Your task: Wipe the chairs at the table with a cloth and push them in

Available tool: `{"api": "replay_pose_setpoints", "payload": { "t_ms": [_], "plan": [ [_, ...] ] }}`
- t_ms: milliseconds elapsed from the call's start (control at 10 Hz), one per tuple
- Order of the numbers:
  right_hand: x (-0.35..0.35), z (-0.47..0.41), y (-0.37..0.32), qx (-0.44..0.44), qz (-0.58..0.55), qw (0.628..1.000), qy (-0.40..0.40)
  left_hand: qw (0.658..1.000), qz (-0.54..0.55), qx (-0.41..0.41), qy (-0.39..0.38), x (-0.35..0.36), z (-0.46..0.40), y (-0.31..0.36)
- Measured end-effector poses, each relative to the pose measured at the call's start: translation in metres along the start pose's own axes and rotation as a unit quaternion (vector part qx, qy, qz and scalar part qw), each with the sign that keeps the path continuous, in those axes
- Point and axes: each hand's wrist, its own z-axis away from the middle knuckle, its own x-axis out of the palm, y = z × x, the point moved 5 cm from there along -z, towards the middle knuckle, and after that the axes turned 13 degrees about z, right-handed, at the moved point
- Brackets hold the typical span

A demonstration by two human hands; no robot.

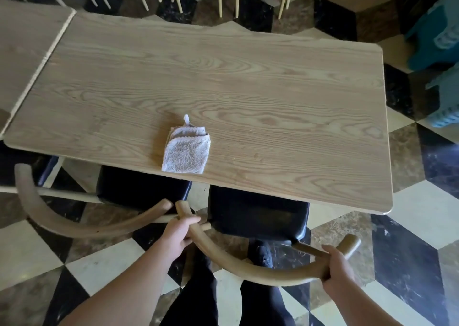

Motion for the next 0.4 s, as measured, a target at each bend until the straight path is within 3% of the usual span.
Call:
{"api": "replay_pose_setpoints", "payload": {
  "t_ms": [100, 200, 300, 400],
  "plan": [
    [0.007, 0.028, 0.011, -0.024, 0.026, 0.999, 0.041, 0.99, -0.138, 0.039, 0.014, -0.012, 0.015, 0.005],
    [0.028, 0.066, 0.038, -0.055, 0.043, 0.993, 0.091, 0.926, -0.36, 0.102, -0.046, -0.018, 0.033, 0.019],
    [0.06, 0.105, 0.066, -0.095, 0.015, 0.991, 0.096, 0.815, -0.541, 0.175, -0.109, -0.03, 0.04, 0.034],
    [0.116, 0.15, 0.11, -0.104, 0.022, 0.991, 0.081, 0.765, -0.589, 0.218, -0.143, -0.066, 0.043, 0.053]
  ]
}}
